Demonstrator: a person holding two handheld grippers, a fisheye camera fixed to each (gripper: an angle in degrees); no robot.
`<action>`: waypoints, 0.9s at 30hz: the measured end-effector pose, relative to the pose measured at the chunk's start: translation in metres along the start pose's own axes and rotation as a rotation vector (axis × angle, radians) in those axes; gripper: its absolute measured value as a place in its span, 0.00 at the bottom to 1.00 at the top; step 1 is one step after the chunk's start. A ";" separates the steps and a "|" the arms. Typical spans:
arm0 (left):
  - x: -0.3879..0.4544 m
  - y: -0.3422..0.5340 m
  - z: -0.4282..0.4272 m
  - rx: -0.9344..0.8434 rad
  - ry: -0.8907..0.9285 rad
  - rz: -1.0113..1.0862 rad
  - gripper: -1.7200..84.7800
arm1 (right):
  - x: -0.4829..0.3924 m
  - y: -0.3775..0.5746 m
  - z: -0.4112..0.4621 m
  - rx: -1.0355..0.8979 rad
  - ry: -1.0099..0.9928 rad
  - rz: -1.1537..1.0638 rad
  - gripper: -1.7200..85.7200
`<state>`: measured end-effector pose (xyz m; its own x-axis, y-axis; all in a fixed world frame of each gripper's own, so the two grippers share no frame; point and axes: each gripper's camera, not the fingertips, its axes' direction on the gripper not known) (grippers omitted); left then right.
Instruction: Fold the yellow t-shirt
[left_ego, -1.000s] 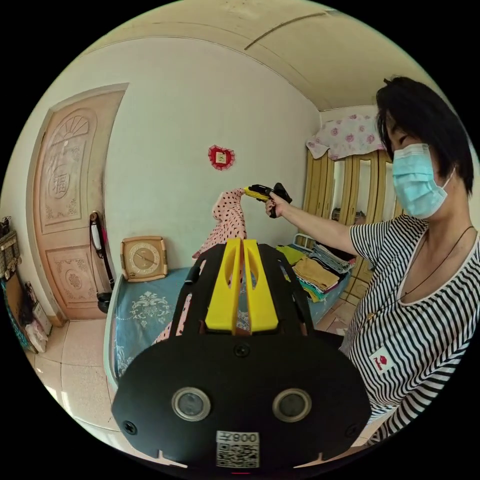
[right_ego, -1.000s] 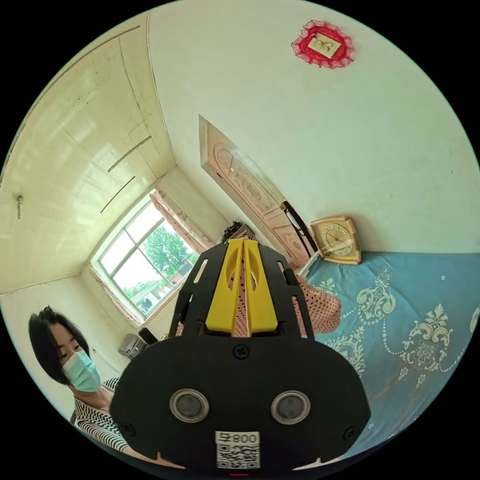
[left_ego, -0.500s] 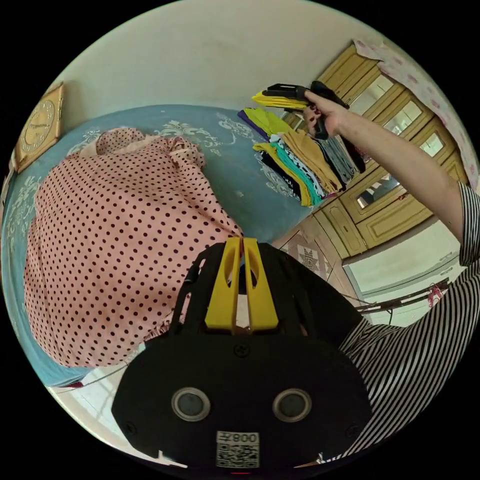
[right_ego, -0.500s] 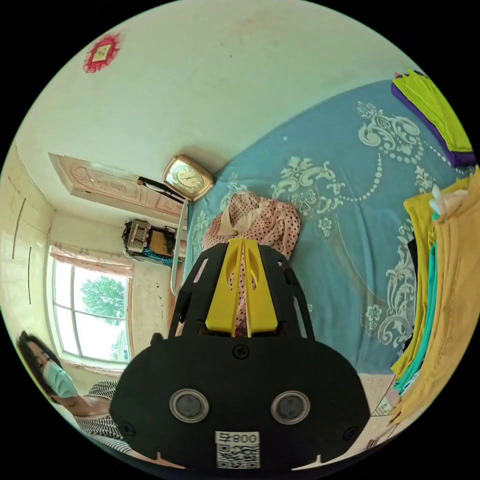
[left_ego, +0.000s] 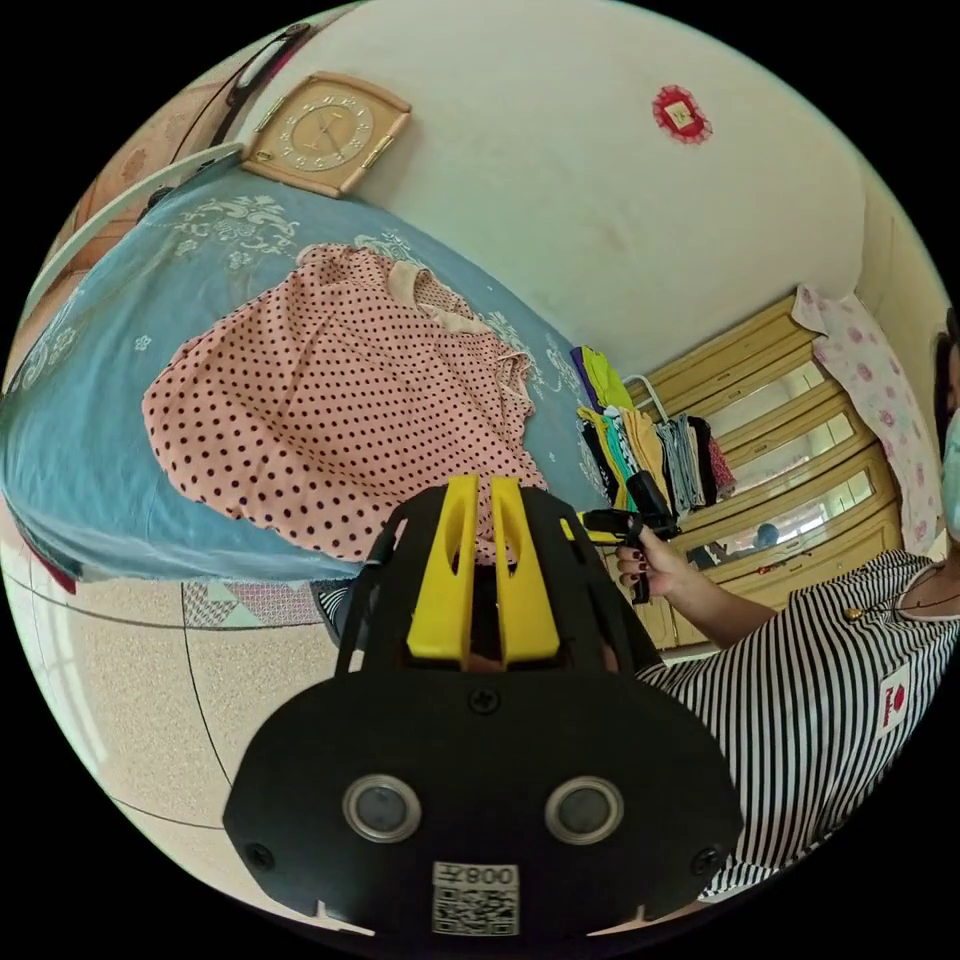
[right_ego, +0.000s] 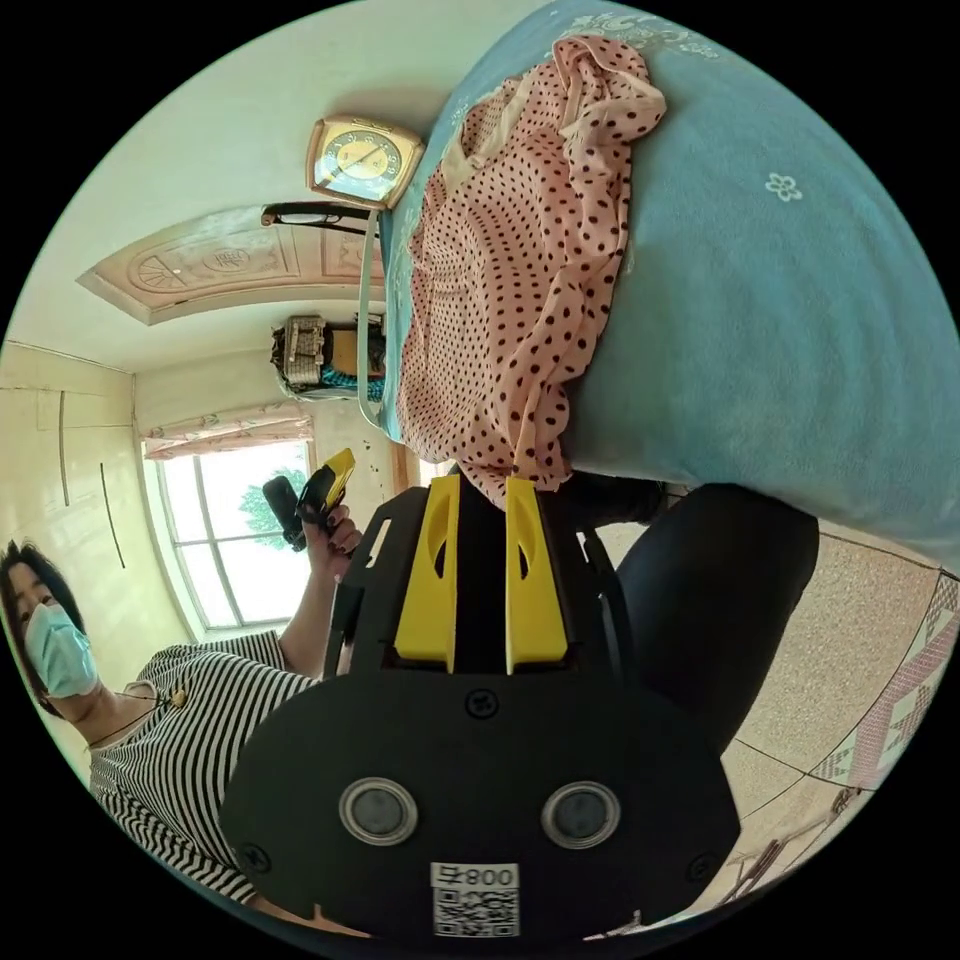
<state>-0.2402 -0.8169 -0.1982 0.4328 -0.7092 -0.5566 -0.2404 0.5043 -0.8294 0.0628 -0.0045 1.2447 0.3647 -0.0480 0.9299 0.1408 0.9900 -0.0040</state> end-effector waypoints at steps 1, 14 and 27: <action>-0.016 0.005 -0.005 0.016 -0.005 -0.038 0.04 | 0.001 0.001 0.002 -0.009 0.010 0.003 0.11; -0.118 0.020 -0.005 0.078 0.101 -0.208 0.04 | 0.074 -0.002 0.022 -0.023 -0.097 0.267 0.09; -0.188 0.012 -0.020 0.119 0.096 -0.246 0.05 | 0.074 0.009 -0.086 0.015 -0.056 0.118 0.02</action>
<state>-0.3416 -0.6876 -0.1041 0.3799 -0.8579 -0.3458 -0.0324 0.3613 -0.9319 0.1700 -0.0102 1.2819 0.3259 0.0761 0.9423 0.0860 0.9902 -0.1098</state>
